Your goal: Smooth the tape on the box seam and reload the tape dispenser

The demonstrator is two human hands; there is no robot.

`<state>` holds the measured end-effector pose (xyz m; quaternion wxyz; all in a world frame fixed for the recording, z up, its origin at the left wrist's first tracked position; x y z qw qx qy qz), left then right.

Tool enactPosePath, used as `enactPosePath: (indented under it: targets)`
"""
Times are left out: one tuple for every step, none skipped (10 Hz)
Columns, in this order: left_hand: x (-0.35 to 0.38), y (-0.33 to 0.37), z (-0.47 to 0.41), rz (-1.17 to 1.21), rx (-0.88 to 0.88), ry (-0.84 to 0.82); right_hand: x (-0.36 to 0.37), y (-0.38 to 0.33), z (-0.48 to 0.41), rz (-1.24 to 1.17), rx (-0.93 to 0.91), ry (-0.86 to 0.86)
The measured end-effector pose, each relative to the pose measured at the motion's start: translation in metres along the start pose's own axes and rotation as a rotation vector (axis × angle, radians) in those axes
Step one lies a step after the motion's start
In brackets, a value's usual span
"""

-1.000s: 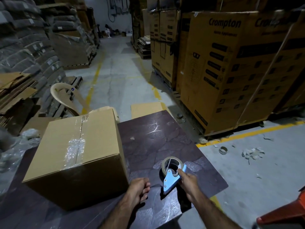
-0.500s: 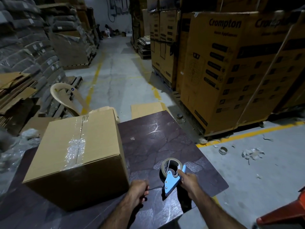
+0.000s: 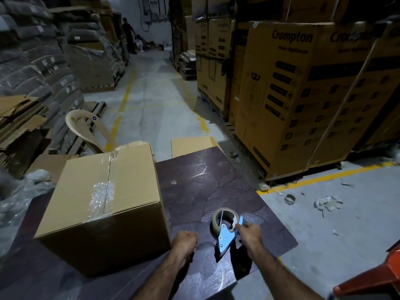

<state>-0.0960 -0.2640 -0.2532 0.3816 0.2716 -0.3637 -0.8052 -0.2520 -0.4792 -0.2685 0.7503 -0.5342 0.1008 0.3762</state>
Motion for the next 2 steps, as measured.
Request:
enactPosePath:
  targets:
    - [-0.005,0.012,0.007,-0.054,0.048,0.038,-0.014,-0.019,0.014,0.054,-0.046,0.031]
    - [-0.008,0.036,0.017,-0.121,0.161,0.078,-0.024,-0.041,0.023,0.083,-0.110,0.076]
Point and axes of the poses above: each hand's wrist, its own z-axis away from the middle knuckle, its own x-axis out of the palm, y = z × x, the point moved 10 cm from there along -z, towards the middle knuckle, and after that the axes turned 10 degrees about z, right-handed, at the moved point
